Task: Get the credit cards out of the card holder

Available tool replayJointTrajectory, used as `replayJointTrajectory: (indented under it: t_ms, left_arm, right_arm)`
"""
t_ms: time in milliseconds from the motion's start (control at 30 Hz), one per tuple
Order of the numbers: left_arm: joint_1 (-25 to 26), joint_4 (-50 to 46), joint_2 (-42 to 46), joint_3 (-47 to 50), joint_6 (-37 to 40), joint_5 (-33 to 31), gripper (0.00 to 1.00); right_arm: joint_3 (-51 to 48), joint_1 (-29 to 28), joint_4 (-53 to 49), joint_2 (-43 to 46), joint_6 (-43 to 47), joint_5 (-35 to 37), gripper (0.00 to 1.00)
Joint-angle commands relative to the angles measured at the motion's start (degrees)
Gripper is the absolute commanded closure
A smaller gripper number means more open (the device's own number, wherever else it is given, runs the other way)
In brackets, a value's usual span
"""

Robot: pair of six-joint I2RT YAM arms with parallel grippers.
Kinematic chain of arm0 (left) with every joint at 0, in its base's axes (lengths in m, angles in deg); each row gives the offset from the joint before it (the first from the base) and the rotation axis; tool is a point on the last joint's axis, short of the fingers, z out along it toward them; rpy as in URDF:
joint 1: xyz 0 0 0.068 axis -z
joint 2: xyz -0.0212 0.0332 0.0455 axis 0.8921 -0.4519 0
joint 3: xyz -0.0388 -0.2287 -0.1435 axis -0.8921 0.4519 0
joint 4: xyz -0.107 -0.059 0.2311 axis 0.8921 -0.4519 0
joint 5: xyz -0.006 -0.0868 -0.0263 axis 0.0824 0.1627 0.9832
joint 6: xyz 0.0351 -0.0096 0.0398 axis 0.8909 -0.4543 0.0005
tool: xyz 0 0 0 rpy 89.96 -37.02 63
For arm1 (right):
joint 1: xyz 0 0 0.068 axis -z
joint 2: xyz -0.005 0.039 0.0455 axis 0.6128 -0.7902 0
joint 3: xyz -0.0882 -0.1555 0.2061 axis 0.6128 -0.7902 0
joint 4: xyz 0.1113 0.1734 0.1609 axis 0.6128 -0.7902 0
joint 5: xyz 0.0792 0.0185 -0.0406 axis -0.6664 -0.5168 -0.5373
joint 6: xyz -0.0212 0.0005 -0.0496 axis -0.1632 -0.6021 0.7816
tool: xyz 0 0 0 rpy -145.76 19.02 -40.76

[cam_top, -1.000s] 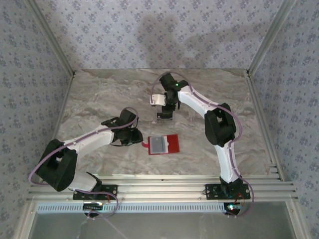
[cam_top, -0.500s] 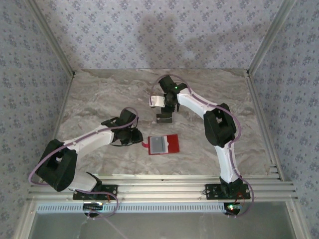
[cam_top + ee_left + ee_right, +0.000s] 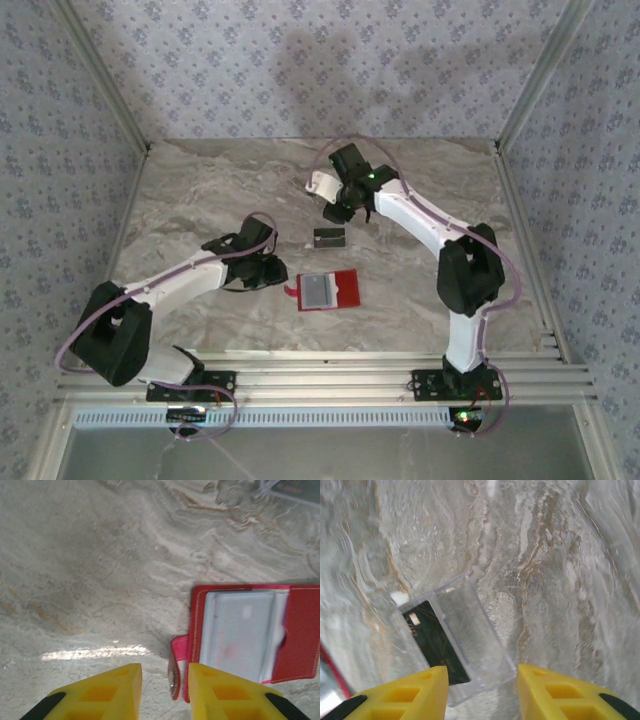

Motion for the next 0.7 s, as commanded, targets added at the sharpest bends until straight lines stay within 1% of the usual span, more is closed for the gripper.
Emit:
replayJointTrajectory:
  t_ms: [0, 67, 100, 200, 300, 367, 433, 533, 600, 667]
  left_arm:
    - [-1.3, -0.3, -1.1, -2.5, 1.6, -0.4, 0.69]
    - [-2.7, 1.2, -1.4, -1.8, 1.6, 0.8, 0.69]
    - [-3.6, 2.2, -1.4, -1.2, 1.4, 1.5, 0.69]
    - [-5.8, 5.4, -1.2, 0.1, 1.5, 4.6, 0.69]
    - [-6.5, 7.3, -0.6, -0.2, 3.7, 6.0, 0.66]
    - [-6.5, 7.4, 0.0, -0.7, 5.7, 6.4, 0.65]
    - [-6.5, 7.0, 0.6, -1.5, 7.9, 6.8, 0.65]
    - [-6.2, 5.7, 1.7, -2.8, 11.4, 6.2, 0.64]
    - [-6.4, 2.1, 1.5, -5.0, 10.7, 4.7, 0.61]
    - [-6.4, -0.4, 0.5, -7.1, 12.0, 5.6, 0.60]
  right_arm:
    - [-5.0, -0.6, 1.0, 4.4, -22.4, -0.7, 0.60]
    - [-8.3, -0.6, 1.1, 6.6, -32.3, -1.9, 0.61]
    - [-9.6, -0.7, 0.5, 7.4, -36.4, -3.8, 0.61]
    - [-12.7, -1.0, -0.6, 8.6, -46.6, -9.9, 0.64]
    - [-16.5, -1.8, 0.9, 9.1, -55.0, -16.7, 0.65]
    - [-18.9, -2.3, 2.4, 9.1, -58.9, -20.6, 0.65]
    - [-20.9, -3.4, 5.3, 8.9, -61.1, -22.9, 0.65]
    - [-22.1, -5.6, 6.1, 7.9, -63.2, -23.4, 0.64]
    - [-22.8, -7.0, 7.0, 7.1, -64.2, -23.8, 0.62]
    - [-22.9, -8.0, 7.2, 6.1, -65.0, -24.0, 0.61]
